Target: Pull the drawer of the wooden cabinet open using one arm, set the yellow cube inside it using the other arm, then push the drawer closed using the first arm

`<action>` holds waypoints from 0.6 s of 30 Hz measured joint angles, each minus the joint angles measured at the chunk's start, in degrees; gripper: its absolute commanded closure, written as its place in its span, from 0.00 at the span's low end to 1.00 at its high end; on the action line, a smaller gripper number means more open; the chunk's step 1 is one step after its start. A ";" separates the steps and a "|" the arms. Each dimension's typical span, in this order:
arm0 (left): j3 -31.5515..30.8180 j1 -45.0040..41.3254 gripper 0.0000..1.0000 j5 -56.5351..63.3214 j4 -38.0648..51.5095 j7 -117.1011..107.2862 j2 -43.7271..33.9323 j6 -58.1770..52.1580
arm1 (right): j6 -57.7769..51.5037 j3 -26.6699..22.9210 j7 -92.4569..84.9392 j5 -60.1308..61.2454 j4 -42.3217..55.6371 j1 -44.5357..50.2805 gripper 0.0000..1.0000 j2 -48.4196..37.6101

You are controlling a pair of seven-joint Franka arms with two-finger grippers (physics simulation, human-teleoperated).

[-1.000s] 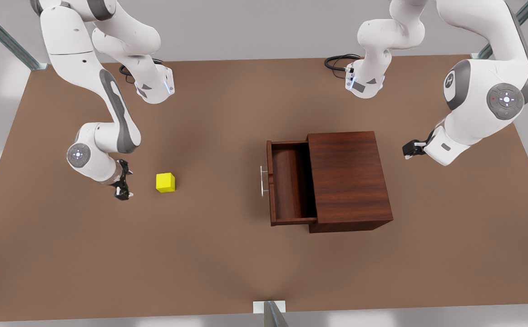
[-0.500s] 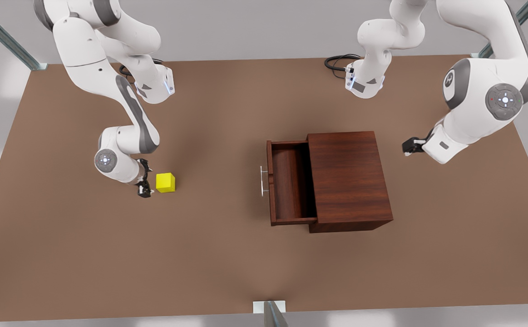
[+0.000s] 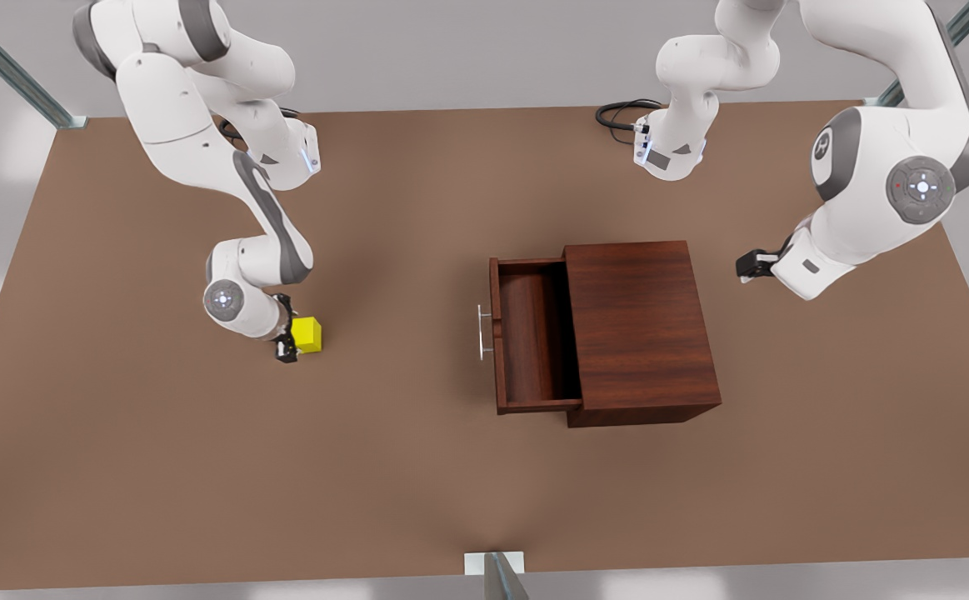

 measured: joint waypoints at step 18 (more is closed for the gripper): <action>-0.10 -0.30 0.00 0.13 0.13 -1.37 0.48 -0.28 | 4.34 0.70 2.79 -0.09 0.26 0.36 0.38 -0.62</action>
